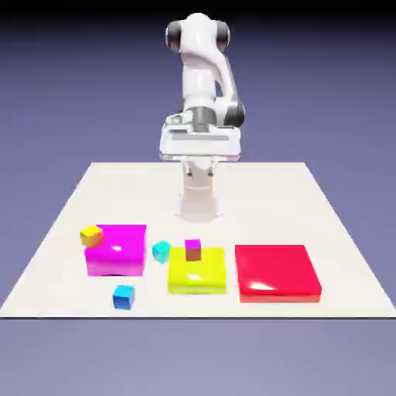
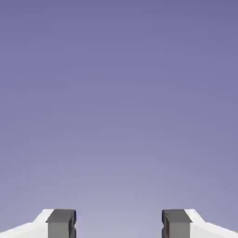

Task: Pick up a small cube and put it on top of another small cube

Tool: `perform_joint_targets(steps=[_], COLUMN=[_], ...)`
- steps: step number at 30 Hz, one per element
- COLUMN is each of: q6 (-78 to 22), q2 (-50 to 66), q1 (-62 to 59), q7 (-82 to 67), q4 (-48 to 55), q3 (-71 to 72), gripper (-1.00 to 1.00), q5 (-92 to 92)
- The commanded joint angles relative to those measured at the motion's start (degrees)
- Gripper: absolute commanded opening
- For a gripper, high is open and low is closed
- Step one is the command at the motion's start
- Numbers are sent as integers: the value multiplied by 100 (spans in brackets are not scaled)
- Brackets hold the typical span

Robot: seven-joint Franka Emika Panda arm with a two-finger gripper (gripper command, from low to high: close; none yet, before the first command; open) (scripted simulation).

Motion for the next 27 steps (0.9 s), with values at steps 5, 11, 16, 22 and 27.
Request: perform_joint_targets(steps=[5, 11, 16, 22, 27], q6=[-673, -1481, -2154, -2962, -3635], q2=[1039, 2284, 3323, 4569, 5607], q1=[314, 691, 1005, 1382, 1695], q7=[-532, -1170, -1702, -2340, -2872], q4=[589, 1295, 1884, 2590, 3179], q3=[-413, -908, -1320, -1816, -2228], gripper=[0, 0, 0, 0, 0], q5=[-848, -1866, -2714, -3731, -4579])
